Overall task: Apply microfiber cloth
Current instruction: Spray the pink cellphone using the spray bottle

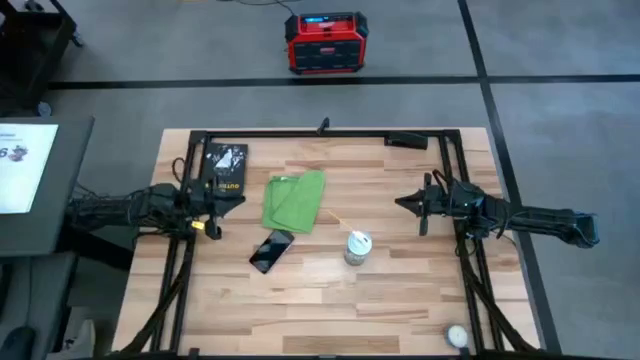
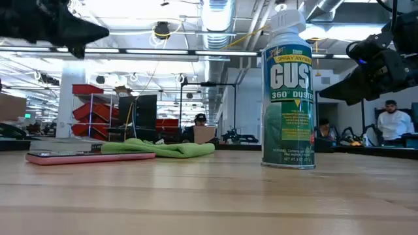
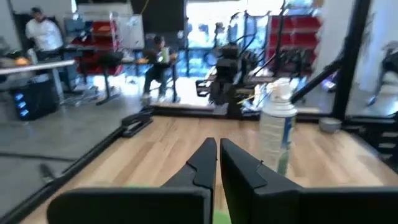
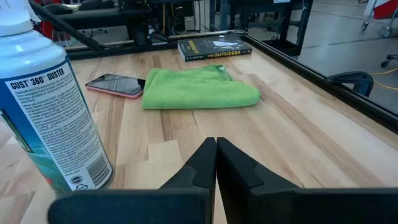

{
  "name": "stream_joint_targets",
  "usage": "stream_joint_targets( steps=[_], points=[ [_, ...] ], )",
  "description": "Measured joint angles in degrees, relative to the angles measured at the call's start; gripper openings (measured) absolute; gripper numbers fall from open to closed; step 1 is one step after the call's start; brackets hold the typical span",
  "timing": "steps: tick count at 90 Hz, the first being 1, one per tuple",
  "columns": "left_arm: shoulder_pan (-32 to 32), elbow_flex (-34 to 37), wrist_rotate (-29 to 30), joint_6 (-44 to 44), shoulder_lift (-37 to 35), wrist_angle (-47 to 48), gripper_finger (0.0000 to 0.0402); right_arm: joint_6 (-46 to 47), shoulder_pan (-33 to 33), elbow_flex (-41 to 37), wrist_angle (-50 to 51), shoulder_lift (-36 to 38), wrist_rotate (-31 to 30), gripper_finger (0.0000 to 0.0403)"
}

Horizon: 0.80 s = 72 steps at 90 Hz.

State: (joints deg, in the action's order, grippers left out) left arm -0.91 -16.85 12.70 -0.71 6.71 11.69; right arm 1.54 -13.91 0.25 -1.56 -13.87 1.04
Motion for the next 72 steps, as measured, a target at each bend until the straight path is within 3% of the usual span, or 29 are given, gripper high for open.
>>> stream_joint_targets(
  steps=[29,51,72],
  points=[
    [0.0,-18.1,1.0,4.3,20.2,15.9,0.0000,0.0,0.0,0.0,0.0,0.0,0.0,0.0000],
    [0.0,-19.7,1.0,5.5,33.5,19.4,0.0000,0.0,0.0,0.0,0.0,0.0,0.0,0.0000],
    [0.0,-19.7,-1.8,9.7,39.6,21.0,0.0000,0.0,0.0,0.0,0.0,0.0,0.0,0.0000]
  ],
)
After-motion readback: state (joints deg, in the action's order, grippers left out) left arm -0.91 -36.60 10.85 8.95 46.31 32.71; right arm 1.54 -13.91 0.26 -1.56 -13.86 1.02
